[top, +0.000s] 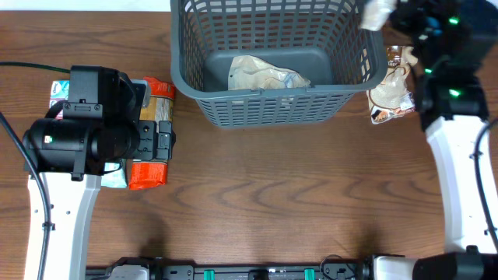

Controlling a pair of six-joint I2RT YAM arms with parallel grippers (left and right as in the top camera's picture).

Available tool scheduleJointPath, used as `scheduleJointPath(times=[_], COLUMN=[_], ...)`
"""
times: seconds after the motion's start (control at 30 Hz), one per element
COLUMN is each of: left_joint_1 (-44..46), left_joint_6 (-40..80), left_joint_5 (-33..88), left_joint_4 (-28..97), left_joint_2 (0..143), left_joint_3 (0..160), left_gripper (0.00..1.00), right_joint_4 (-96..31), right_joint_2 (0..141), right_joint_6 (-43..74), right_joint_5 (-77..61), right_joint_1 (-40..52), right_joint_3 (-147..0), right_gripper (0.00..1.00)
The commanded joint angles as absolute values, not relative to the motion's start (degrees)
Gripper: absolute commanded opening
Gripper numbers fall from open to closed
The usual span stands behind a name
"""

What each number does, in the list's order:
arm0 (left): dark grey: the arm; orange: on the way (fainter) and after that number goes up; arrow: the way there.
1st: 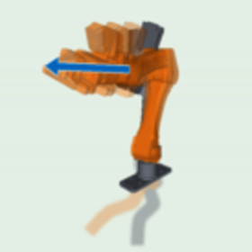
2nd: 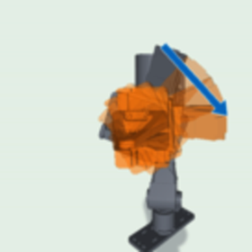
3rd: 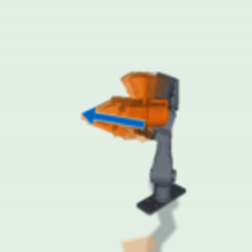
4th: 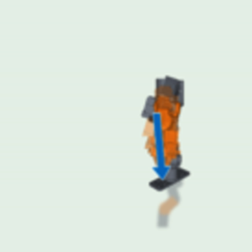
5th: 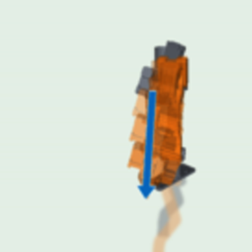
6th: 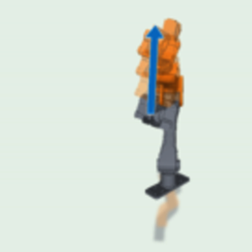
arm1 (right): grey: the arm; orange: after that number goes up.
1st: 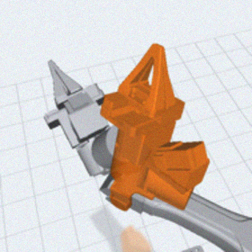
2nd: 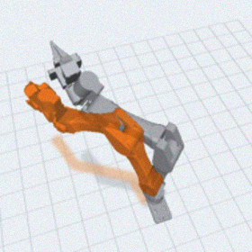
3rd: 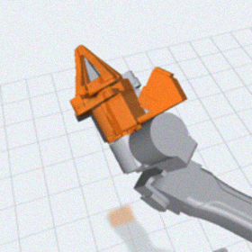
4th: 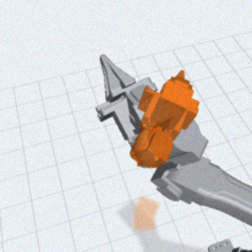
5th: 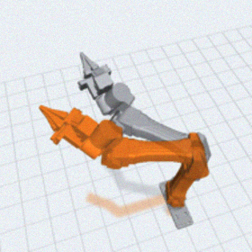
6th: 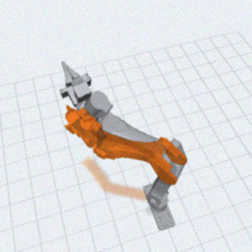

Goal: Pack container
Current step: 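Carry the pouch into the basket and open the right gripper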

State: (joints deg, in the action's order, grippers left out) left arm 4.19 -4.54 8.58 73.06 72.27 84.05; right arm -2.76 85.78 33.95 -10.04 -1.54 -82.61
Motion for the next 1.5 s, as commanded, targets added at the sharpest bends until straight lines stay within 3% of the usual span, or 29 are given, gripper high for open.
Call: scheduleJointPath(times=[0.0, 0.37, 0.73, 0.77, 0.8, 0.9, 0.97, 1.03, 1.27, 1.47], left_joint_1=[3.95, 3.95, 3.95, 3.95, 3.95, 3.95, 3.95, 3.95, 3.92, 3.92], left_joint_6=[-4.93, -4.93, -4.91, -4.93, -4.91, -4.93, -4.93, -4.93, -4.93, -4.93], left_joint_5=[7.90, 7.90, 7.92, 7.92, 7.92, 7.92, 7.92, 7.90, 7.88, 7.11], left_joint_4=[73.10, 73.30, 73.25, 73.25, 73.25, 73.25, 73.25, 73.25, 73.25, 73.10], left_joint_2=[72.34, 72.34, 72.34, 72.34, 72.34, 72.34, 72.34, 72.34, 72.34, 72.34], left_joint_3=[84.62, 84.62, 84.62, 84.62, 84.62, 84.62, 84.62, 84.62, 84.62, 84.62], left_gripper=[0.99, 0.99, 0.99, 0.99, 0.99, 0.99, 0.99, 0.99, 0.99, 0.99], right_joint_4=[-2.66, -21.39, -35.46, -36.03, -36.27, -36.21, -36.21, -36.47, -45.89, -59.11], right_joint_2=[86.98, 94.30, 96.25, 96.23, 96.23, 95.90, 95.20, 94.35, 92.84, 92.84], right_joint_6=[33.56, 26.65, 17.17, 16.23, 15.27, 12.36, 10.41, 8.75, 2.90, 3.01], right_joint_5=[-11.35, -9.87, -5.80, -5.82, -5.82, -5.80, -5.78, -5.76, -1.96, 6.63], right_joint_1=[3.27, 14.79, 15.53, 15.42, 15.42, 15.40, 15.40, 15.40, 14.63, 7.35], right_joint_3=[-86.56, -86.89, -86.89, -86.89, -86.91, -87.79, -90.17, -93.56, -110.02, -120.86], right_gripper=[0.01, 0.01, 0.01, 0.07, 0.24, 0.53, 0.62, 0.67, 0.69, 0.74])
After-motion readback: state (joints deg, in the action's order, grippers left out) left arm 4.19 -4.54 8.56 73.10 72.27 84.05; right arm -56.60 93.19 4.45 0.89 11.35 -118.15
